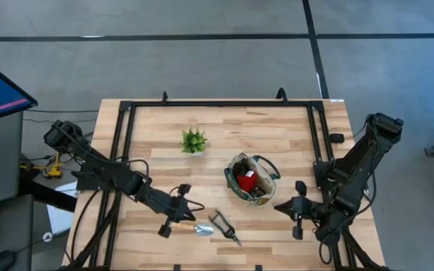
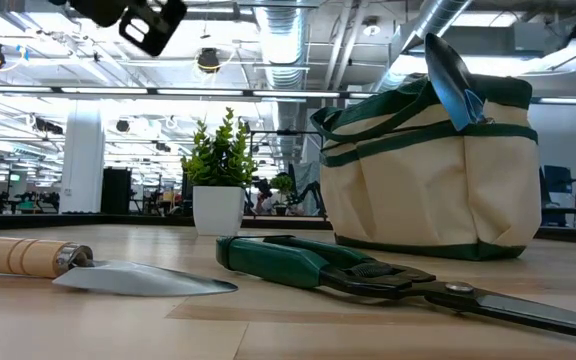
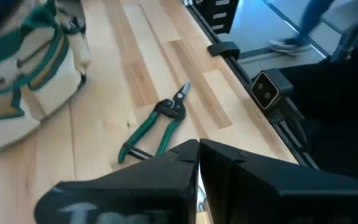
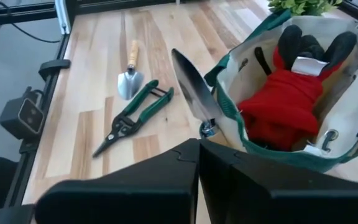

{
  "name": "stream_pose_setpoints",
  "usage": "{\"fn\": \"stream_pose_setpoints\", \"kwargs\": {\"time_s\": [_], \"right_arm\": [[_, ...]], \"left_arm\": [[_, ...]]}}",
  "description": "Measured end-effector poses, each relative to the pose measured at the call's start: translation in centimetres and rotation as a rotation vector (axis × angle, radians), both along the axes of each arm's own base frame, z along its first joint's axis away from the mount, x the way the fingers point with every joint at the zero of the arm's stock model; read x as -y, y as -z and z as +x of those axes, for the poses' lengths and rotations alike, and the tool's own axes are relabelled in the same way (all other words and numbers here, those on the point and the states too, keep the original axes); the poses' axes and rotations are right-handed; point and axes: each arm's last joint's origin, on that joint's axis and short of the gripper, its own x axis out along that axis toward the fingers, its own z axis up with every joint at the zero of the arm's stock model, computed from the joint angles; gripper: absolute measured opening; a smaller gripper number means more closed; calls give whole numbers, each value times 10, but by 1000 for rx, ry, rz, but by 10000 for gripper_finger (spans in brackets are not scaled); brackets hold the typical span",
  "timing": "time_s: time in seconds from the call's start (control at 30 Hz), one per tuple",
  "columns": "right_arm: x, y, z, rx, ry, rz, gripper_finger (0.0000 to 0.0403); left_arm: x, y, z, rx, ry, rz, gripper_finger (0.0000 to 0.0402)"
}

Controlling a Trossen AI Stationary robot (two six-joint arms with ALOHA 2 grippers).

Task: Pick & Place Garden tools in Gardening bag
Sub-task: Put the brown trowel into the white gardening bag

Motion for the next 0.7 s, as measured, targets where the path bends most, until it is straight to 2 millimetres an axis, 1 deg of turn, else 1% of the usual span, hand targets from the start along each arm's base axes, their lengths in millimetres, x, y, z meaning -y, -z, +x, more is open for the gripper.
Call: {"fn": "stream_pose_setpoints", "kwargs": {"time_s": [0.1, 0.23, 0.3, 0.47, 0.6, 0.7], "right_arm": [[2, 0, 3, -3, 7, -18, 0], [5, 0, 6, -9, 12, -31, 0], [5, 1, 6, -15, 14, -37, 0], [5, 1, 6, -18, 10, -35, 0], [5, 1, 6, -27, 3, -28, 0], [5, 1, 6, -33, -2, -23, 0]], "left_arm": [[3, 11, 4, -40, -12, 5, 3], [9, 30, 15, -92, -29, 11, 3], [13, 35, 22, -109, -30, 20, 3], [20, 38, 30, -175, -52, 25, 3], [19, 42, 26, -305, -85, -14, 3], [19, 44, 23, -366, -102, -57, 3]]}}
